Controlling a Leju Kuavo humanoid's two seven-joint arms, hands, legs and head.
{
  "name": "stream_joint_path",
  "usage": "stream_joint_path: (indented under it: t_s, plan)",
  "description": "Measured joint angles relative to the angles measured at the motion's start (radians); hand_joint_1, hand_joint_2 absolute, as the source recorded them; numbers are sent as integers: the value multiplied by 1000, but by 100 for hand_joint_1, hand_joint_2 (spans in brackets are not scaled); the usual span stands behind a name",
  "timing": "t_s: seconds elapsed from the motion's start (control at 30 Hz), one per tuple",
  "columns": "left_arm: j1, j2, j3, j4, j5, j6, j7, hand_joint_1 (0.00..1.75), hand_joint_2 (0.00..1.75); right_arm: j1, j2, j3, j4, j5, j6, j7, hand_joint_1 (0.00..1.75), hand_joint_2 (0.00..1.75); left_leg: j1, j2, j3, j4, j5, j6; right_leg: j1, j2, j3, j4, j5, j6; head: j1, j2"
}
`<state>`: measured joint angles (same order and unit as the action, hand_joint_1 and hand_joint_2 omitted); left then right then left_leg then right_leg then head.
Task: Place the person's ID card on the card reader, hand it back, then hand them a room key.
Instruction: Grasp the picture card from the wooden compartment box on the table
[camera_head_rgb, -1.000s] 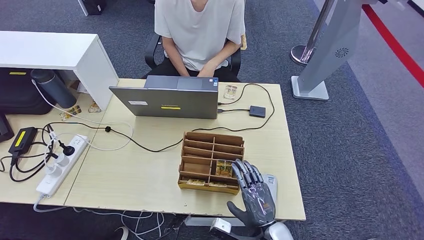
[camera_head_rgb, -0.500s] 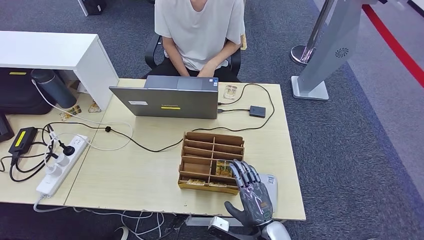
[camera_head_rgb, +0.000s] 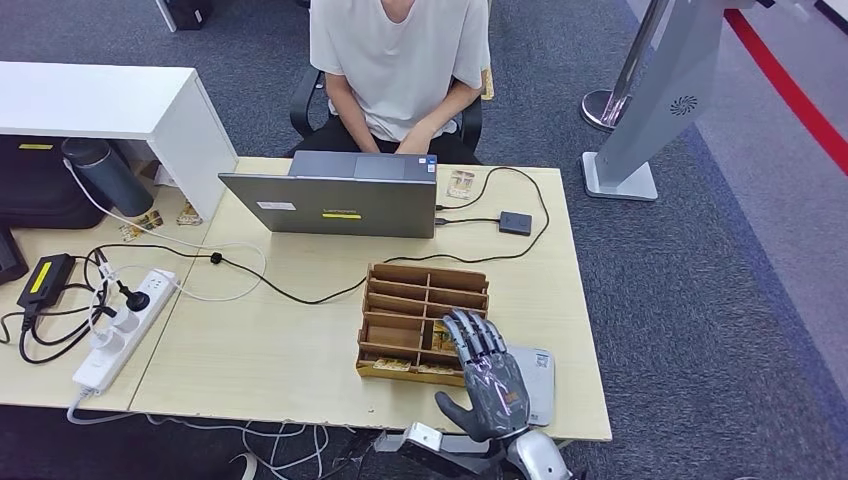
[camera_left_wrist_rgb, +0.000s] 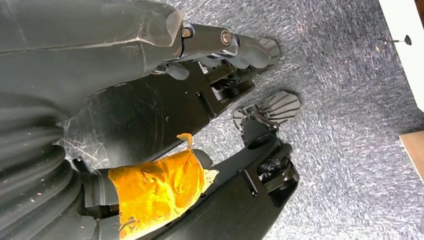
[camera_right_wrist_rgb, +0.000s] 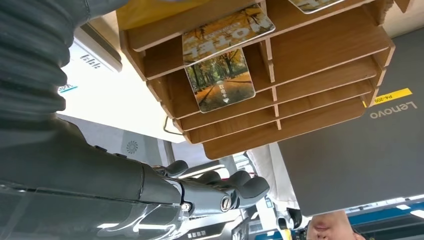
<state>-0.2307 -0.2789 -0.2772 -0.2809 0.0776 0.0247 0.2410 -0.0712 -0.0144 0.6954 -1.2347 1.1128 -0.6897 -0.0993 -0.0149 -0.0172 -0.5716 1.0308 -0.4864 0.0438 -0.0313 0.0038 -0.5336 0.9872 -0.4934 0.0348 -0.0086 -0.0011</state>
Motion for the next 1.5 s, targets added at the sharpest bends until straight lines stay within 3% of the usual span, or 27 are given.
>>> stream_joint_path:
  t_s: [0.47, 1.1, 1.5]
  plan:
    - [0, 1, -17, 3, 7, -5, -2, 0, 175, -22, 17, 6, 23, -5, 0, 0, 0, 175, 0, 0, 0, 0, 0, 0, 0, 0, 0, 0, 0, 0, 0, 0]
    - [-5, -2, -35, 5, 38, 1, 32, 0, 175, -79, 52, 88, 102, -45, 0, 33, 0, 175, 0, 0, 0, 0, 0, 0, 0, 0, 0, 0, 0, 0, 0, 0]
    - [-5, -1, -52, 5, 63, -2, 49, 0, 175, -11, 39, 9, 96, -4, -1, -19, 0, 175, 0, 0, 0, 0, 0, 0, 0, 0, -1, 0, 0, 0, 0, 0]
